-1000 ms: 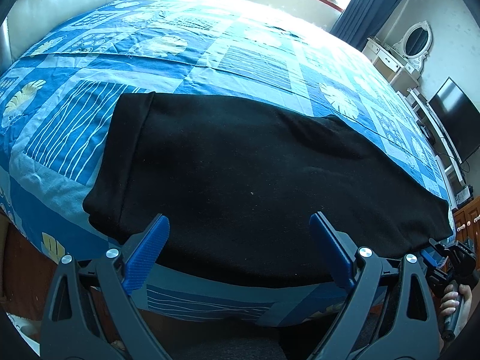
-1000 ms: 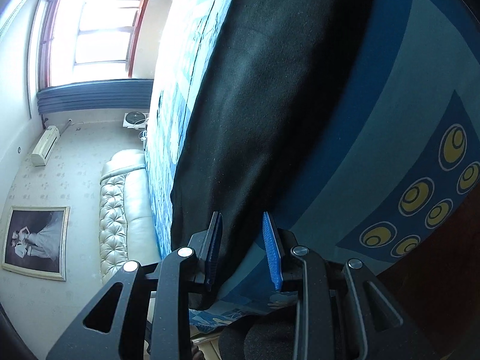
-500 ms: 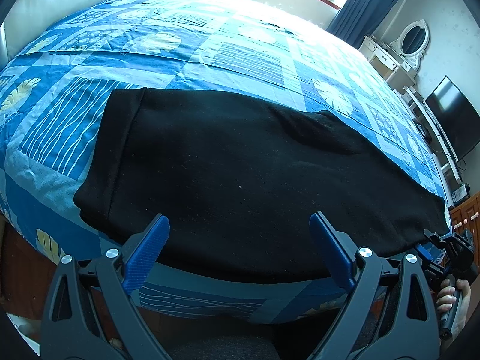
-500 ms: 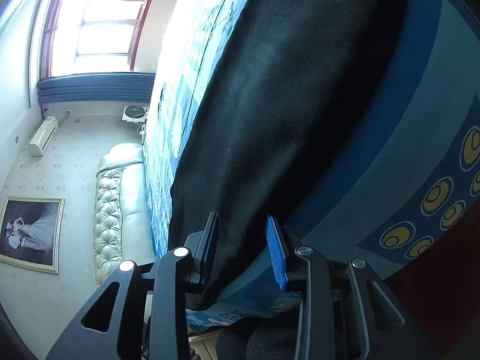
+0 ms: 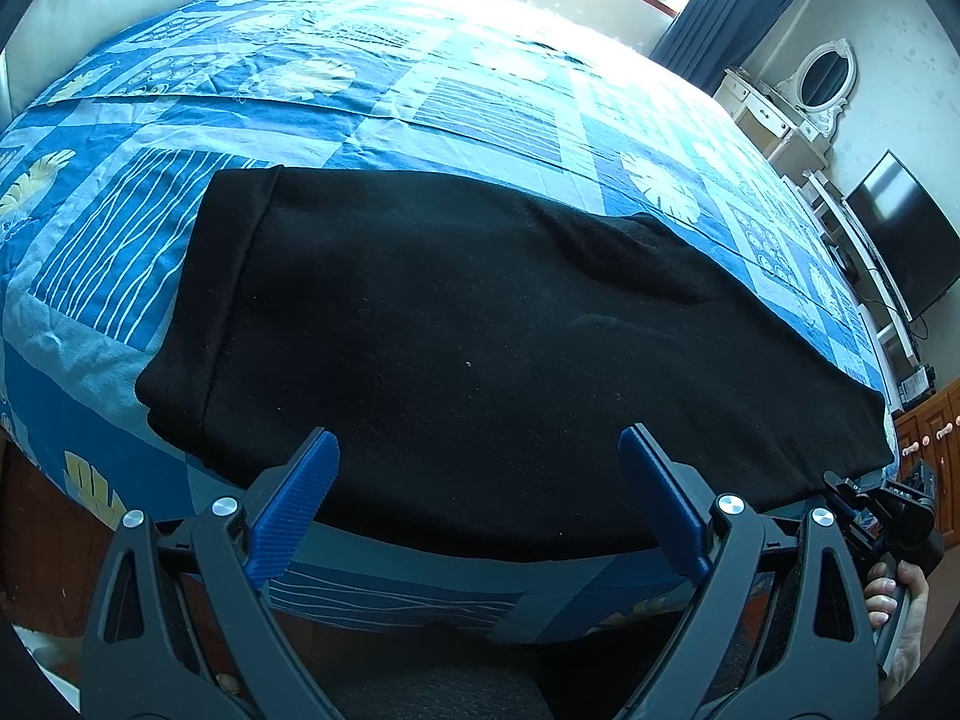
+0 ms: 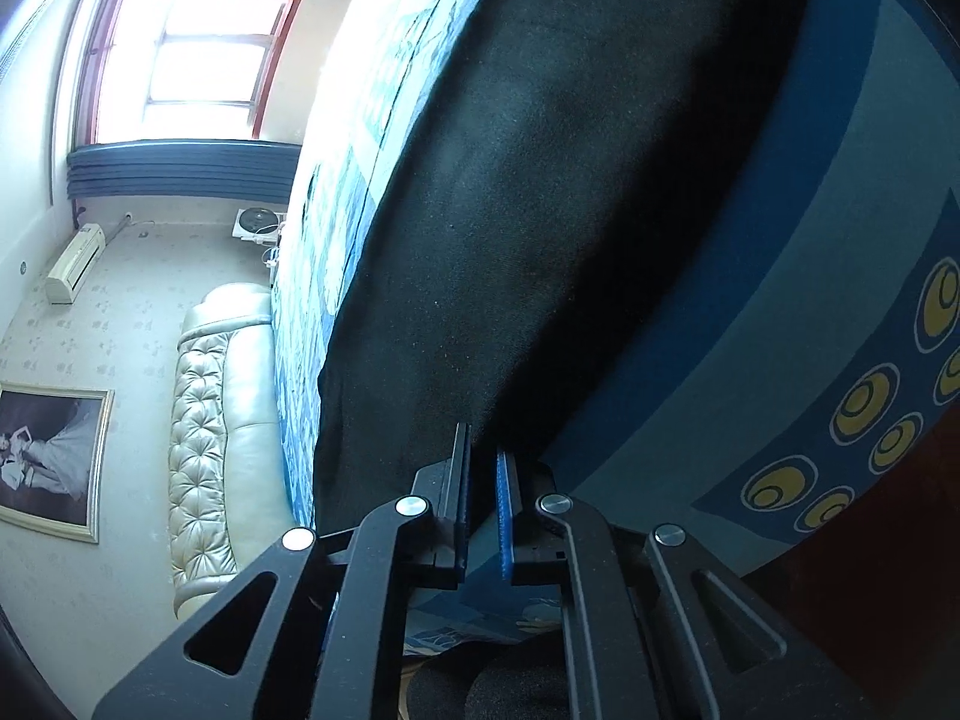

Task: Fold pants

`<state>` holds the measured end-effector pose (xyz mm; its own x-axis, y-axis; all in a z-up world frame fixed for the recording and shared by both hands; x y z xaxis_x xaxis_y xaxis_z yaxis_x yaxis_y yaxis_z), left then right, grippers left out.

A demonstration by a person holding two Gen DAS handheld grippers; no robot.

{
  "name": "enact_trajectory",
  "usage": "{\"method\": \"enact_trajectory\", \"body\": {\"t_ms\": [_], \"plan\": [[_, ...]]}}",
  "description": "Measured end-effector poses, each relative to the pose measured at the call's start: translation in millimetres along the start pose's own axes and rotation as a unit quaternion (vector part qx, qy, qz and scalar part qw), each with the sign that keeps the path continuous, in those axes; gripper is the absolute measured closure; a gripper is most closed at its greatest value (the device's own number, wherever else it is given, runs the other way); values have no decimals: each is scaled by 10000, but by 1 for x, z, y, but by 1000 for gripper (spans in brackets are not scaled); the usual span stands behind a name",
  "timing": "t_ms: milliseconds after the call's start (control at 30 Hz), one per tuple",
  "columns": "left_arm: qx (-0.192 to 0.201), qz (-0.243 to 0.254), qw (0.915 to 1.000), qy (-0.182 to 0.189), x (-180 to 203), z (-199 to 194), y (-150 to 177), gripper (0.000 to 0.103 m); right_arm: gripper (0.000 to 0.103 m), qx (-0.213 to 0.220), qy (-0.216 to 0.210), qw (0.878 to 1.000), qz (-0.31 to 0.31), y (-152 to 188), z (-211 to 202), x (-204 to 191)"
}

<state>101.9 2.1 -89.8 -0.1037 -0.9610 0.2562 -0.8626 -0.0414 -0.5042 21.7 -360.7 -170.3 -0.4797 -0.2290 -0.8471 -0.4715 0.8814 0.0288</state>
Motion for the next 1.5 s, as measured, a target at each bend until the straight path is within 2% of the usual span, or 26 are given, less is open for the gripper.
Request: {"method": "enact_trajectory", "body": {"t_ms": [233,333,400,433,500,567,600,667,800,900,967,1067,1133,1167,1200,1267,1333,1367,1400,1433,1500], "plan": [[-28,15,10000,7,0,2,2,9,95,-178,-151,9996,-155,-3,-4,-3],[-3,12,10000,39,0,0,1,9,92,-254,-218,9991,-251,-10,-22,-8],[42,31,10000,43,1,-1,1,9,92,-184,-202,9975,-645,-24,-44,-16],[56,37,10000,36,0,-1,1,9,91,-48,-96,9954,-957,-36,-59,-20],[39,34,10000,25,0,-1,2,9,82,368,158,9872,-1542,-65,-96,-28],[4,15,10000,18,0,0,4,9,73,880,296,9779,-1872,-103,-139,-31],[-12,15,10000,7,0,1,5,9,63,1115,325,9750,-1894,-125,-161,-28],[-21,38,10000,-24,-1,2,6,9,52,1467,338,9721,-1799,-168,-199,-17],[88,148,9998,-93,-5,-2,3,9,49,1665,882,9706,-1496,-245,-239,31],[274,144,9993,-225,-15,-8,-3,9,49,1609,1017,9749,-1153,-282,-245,66],[365,39,9987,-342,-26,-12,-8,9,49,1376,1036,9795,-1043,-293,-234,82],[362,-326,9979,-433,-47,-15,-11,9,49,1126,1334,9787,-1077,-299,-215,98],[270,-593,9967,-474,-61,-14,-10,9,49,757,1032,9859,-1075,-294,-196,97],[249,-722,9959,-495,-68,-14,-10,9,41,673,1028,9860,-1129,-292,-190,94],[249,-833,9949,-506,-75,-15,-8,9,38,623,1092,9840,-1259,-290,-186,90],[253,-1012,9931,-542,-86,-16,-7,9,40,431,1158,9817,-1451,-282,-181,81],[257,-1136,9917,-553,-93,-17,-7,9,54,123,1212,9788,-1648,-271,-170,73],[263,-1172,9913,-546,-95,-18,-7,9,70,-66,1355,9742,-1804,-265,-162,70],[275,-1186,9911,-542,-95,-19,-7,9,79,-129,1582,9677,-1960,-259,-157,69],[289,-1177,9912,-539,-95,-20,-8,9,79,-52,1750,9632,-2039,-257,-156,67],[319,-1110,9919,-532,-93,-23,-8,9,82,183,1791,9634,-1987,-257,-160,59]]}}
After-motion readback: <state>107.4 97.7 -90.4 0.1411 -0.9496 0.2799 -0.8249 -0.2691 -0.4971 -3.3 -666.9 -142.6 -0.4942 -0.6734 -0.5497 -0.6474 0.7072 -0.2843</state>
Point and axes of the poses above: each gripper's, at about its wrist camera, not at the fingertips, and z roughly the way its jaws point, x to its right, y to its underside, the point moved 9 cm from there along z, roughly the way its jaws point, and after that the axes turned 2 degrees about -y, right-handed, at the moved point
